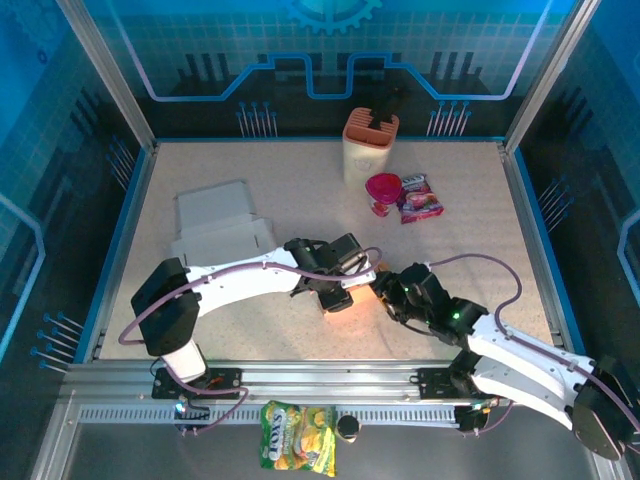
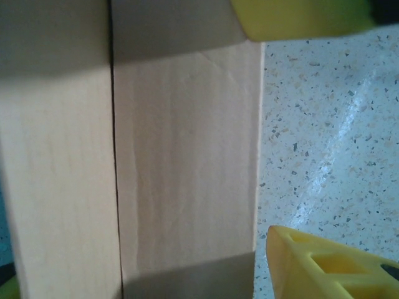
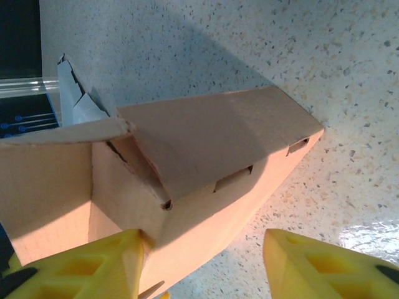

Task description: Fold the paper box

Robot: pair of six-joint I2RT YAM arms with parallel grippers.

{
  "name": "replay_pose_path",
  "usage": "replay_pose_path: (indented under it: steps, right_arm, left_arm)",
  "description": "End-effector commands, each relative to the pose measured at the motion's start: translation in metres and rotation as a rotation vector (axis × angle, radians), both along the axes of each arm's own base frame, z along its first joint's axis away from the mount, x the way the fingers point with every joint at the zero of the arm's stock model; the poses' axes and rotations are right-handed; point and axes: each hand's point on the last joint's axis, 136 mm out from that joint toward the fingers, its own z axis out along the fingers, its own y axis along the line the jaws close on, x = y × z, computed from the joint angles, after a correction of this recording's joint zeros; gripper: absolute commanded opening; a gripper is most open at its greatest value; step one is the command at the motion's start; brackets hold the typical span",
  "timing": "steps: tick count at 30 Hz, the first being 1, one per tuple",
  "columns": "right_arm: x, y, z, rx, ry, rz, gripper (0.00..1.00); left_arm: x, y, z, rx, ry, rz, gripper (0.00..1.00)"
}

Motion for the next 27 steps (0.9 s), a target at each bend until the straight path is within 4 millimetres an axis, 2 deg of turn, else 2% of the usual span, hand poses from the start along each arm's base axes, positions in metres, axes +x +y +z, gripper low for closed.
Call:
replay_pose_path:
  steps: [1, 7, 12, 15, 19, 23, 27]
  right_arm:
    - [-0.008, -0.014, -0.022, -0.102, 0.086, -0.035, 0.51]
    - [-0.01, -0.01, -0.029, -0.121, 0.127, -0.031, 0.44]
    - [-0.011, -0.01, -0.024, -0.129, 0.122, -0.032, 0.32]
    - [-0.012, -0.01, -0.019, -0.129, 0.111, -0.03, 0.31]
    - [-0.01, -0.008, -0.01, -0.126, 0.081, -0.012, 0.34]
    - [-0.006, -0.007, 0.009, -0.125, 0.023, 0.01, 0.47]
    - [-0.001, -0.003, 0.025, -0.094, -0.032, 0.014, 0.58]
  left_arm:
    - [-0.002, 0.002, 0.008, -0.021, -0.011, -0.008, 0.56]
    - [0.001, 0.002, 0.008, -0.023, -0.027, -0.005, 0.57]
    - [0.003, 0.0, 0.01, -0.03, -0.042, -0.008, 0.57]
    - [0.004, 0.0, 0.011, -0.033, -0.045, -0.006, 0.57]
    - [0.003, 0.0, 0.013, -0.049, -0.054, -0.006, 0.55]
    - [0.0, 0.0, 0.014, -0.07, -0.049, -0.01, 0.49]
    - [0.0, 0.0, 0.013, -0.066, -0.048, -0.01, 0.49]
